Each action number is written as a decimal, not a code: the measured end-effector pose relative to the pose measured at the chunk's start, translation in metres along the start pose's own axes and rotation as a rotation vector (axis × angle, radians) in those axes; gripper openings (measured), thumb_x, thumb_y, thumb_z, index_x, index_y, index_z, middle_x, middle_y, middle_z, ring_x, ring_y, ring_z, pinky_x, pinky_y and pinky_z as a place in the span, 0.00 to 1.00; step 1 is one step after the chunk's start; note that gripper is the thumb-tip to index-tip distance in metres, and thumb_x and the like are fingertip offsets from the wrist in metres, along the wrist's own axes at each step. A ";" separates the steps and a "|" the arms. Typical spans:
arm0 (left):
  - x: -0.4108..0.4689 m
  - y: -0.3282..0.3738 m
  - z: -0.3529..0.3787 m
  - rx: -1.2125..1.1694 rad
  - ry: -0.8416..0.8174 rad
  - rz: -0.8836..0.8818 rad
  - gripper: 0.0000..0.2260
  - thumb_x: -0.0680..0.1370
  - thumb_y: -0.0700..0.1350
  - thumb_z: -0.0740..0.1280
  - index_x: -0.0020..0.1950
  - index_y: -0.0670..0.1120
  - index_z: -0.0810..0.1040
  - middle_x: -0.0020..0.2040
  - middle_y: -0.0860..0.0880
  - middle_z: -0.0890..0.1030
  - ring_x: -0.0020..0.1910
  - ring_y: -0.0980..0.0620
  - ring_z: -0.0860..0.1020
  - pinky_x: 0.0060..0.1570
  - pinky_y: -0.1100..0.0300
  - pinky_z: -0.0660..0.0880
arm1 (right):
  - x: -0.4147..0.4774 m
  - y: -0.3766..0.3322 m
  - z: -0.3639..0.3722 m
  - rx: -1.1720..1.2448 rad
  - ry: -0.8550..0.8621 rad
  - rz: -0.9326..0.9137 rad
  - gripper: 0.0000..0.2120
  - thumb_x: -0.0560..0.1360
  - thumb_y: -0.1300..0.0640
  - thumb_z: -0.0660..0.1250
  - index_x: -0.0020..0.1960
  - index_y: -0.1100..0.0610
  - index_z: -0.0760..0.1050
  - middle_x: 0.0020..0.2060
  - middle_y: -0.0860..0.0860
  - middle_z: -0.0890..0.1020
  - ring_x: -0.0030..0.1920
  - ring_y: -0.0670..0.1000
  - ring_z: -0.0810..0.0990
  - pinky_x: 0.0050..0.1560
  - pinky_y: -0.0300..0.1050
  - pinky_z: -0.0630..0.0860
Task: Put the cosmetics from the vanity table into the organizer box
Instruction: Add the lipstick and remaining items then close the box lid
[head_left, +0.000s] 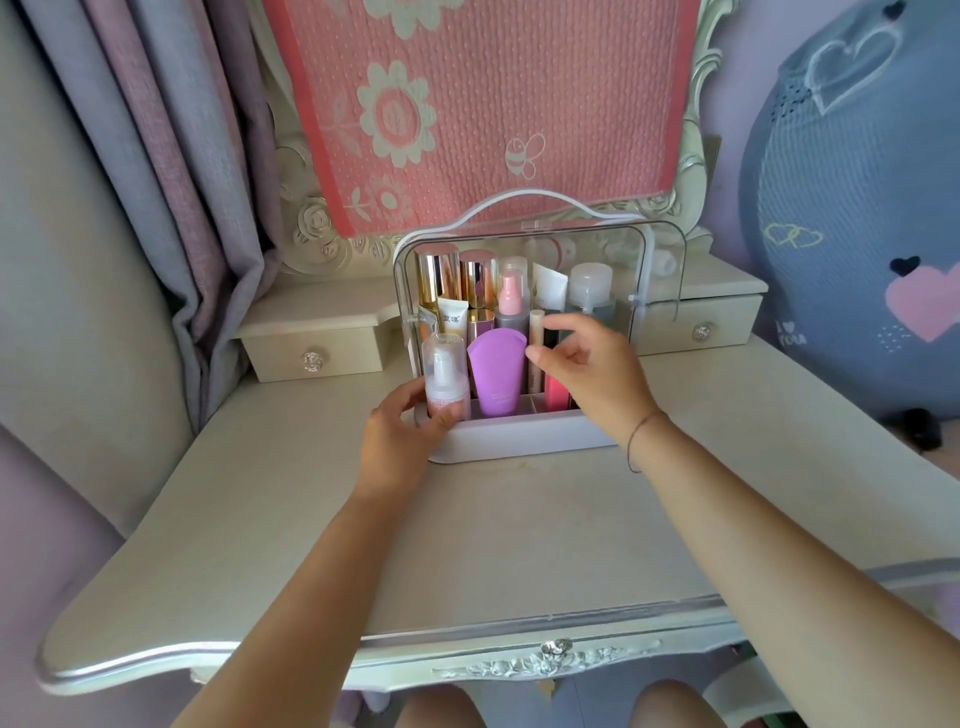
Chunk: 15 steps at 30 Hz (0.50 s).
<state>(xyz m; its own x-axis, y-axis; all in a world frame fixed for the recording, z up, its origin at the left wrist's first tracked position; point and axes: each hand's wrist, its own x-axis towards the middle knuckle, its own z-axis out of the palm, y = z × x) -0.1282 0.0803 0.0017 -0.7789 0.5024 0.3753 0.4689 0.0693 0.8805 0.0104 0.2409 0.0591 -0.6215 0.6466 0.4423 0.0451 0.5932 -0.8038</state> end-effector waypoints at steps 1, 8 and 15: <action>-0.001 0.000 -0.001 -0.010 -0.006 0.003 0.14 0.70 0.47 0.74 0.54 0.56 0.79 0.46 0.63 0.80 0.45 0.73 0.75 0.41 0.82 0.65 | 0.005 -0.001 0.004 0.024 -0.042 0.023 0.16 0.71 0.52 0.71 0.58 0.54 0.78 0.32 0.49 0.78 0.37 0.50 0.78 0.43 0.42 0.74; -0.001 -0.001 -0.003 -0.021 -0.019 0.000 0.13 0.70 0.47 0.74 0.54 0.56 0.79 0.46 0.65 0.80 0.44 0.75 0.75 0.42 0.82 0.65 | 0.021 0.004 0.015 0.051 -0.115 0.013 0.05 0.75 0.56 0.67 0.50 0.55 0.80 0.28 0.47 0.78 0.25 0.38 0.73 0.33 0.29 0.71; 0.001 -0.002 -0.002 -0.002 -0.015 -0.003 0.15 0.70 0.47 0.74 0.56 0.54 0.79 0.47 0.64 0.80 0.45 0.75 0.74 0.42 0.82 0.65 | 0.023 0.009 0.012 0.130 -0.094 0.024 0.06 0.76 0.60 0.65 0.46 0.52 0.79 0.30 0.48 0.80 0.27 0.43 0.74 0.34 0.36 0.73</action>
<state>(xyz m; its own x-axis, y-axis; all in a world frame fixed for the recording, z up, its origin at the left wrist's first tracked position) -0.1306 0.0786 0.0008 -0.7739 0.5153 0.3682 0.4658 0.0692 0.8822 -0.0129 0.2548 0.0569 -0.6924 0.6082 0.3883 -0.0373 0.5072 -0.8610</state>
